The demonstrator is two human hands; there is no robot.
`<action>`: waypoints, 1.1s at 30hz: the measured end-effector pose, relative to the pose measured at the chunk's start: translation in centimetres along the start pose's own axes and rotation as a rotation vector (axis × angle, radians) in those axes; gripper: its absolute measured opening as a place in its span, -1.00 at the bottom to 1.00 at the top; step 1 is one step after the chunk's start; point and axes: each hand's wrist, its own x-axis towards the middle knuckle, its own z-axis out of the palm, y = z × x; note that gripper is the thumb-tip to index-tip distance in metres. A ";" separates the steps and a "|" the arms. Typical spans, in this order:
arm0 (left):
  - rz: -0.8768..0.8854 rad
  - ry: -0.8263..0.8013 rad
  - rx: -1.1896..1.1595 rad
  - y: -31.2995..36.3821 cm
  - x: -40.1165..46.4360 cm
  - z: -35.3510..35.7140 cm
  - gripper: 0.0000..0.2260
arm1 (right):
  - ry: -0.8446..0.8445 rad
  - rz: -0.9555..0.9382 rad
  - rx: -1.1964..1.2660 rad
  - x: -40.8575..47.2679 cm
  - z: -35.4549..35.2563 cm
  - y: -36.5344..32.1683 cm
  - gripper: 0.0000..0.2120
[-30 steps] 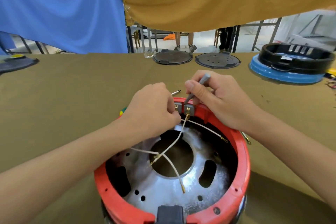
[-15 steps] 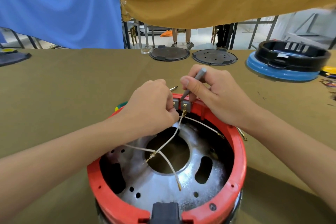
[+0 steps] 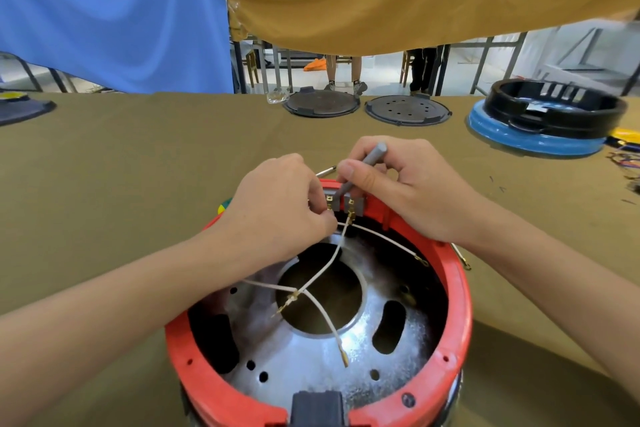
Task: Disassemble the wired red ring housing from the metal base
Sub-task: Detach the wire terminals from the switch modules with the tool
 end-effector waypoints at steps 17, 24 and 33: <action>0.007 -0.023 -0.054 0.1 0.2 0.0 -0.89 | 0.074 0.213 0.161 1.3 0.8 0.3 -0.67; -0.016 -0.001 -0.028 0.1 0.2 0.1 -0.89 | 0.079 0.156 0.012 0.6 0.8 -0.4 -0.71; -0.023 -0.034 -0.038 0.1 0.1 -0.1 -0.90 | 0.078 0.107 -0.018 0.4 0.7 -0.8 -0.71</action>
